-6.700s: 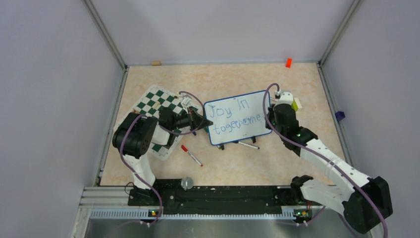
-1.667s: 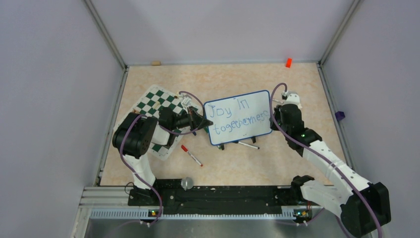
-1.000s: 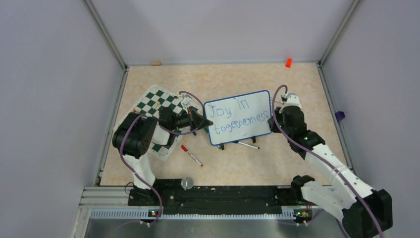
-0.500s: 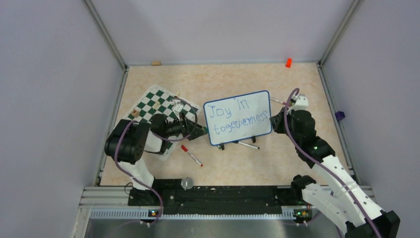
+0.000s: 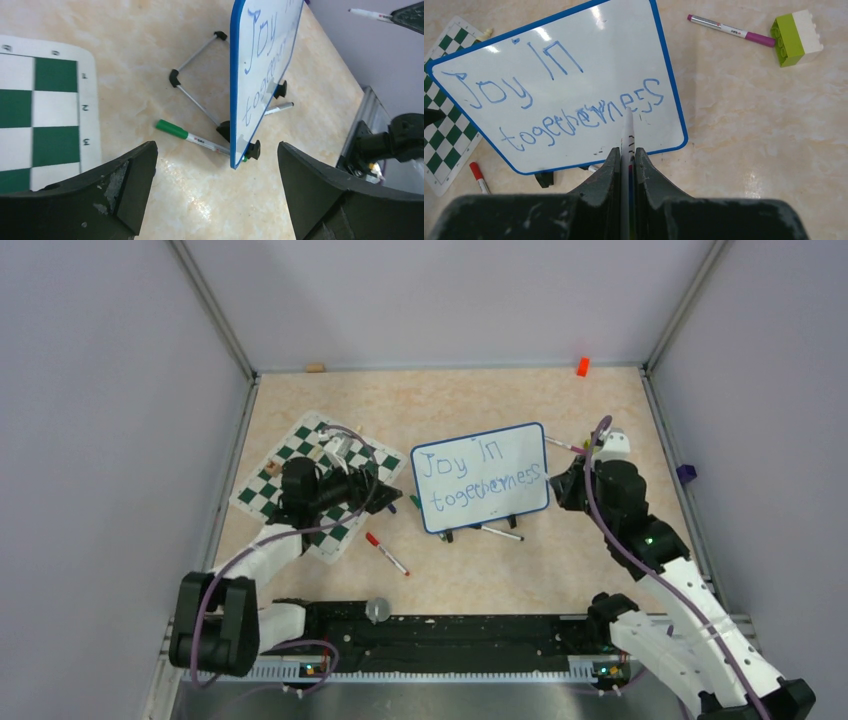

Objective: Write a sentence on the whiteboard
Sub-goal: Pick up the pen cap from the center of the board.

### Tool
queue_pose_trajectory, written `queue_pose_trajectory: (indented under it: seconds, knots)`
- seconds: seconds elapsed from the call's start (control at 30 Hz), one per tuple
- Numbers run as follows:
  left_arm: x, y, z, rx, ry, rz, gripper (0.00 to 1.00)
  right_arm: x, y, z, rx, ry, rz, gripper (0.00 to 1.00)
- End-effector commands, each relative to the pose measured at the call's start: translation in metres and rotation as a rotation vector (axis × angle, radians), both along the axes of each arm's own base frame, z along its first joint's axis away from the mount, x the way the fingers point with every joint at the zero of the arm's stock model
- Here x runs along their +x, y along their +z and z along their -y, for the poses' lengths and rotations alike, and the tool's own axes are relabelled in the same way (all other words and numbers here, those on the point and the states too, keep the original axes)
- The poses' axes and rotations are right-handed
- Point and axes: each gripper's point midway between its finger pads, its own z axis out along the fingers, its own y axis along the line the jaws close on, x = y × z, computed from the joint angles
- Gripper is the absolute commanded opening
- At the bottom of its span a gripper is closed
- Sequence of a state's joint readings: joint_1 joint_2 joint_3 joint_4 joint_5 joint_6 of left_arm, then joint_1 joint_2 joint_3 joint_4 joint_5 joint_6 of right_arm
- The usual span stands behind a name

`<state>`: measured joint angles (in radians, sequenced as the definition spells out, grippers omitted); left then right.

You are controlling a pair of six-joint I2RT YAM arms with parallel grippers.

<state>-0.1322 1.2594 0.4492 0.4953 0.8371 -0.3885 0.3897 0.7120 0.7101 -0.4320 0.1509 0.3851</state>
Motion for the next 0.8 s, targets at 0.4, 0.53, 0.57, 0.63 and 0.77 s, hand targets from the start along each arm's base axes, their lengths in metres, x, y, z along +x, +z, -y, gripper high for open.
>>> queue_pose_trajectory:
  seconds: [0.4,0.53,0.57,0.63,0.77]
  knots:
    - [-0.06,0.038,-0.023,0.077,0.101,-0.09,0.86,-0.003,0.038,0.001,0.01,0.025,0.072,0.0]
    - [-0.072,0.057,-0.031,0.066,0.155,-0.027,0.99,-0.001,0.031,0.005,0.006,-0.004,0.068,0.0]
    - [-0.073,0.059,-0.034,0.07,0.18,-0.006,0.99,-0.002,0.032,0.005,0.012,-0.004,0.076,0.0]
    - [-0.074,0.059,-0.044,0.071,0.255,-0.012,0.99,-0.002,0.037,0.005,0.022,-0.005,0.094,0.0]
    - [-0.061,0.071,-0.06,-0.025,0.432,-0.009,0.99,-0.002,0.043,0.005,0.031,-0.009,0.116,0.0]
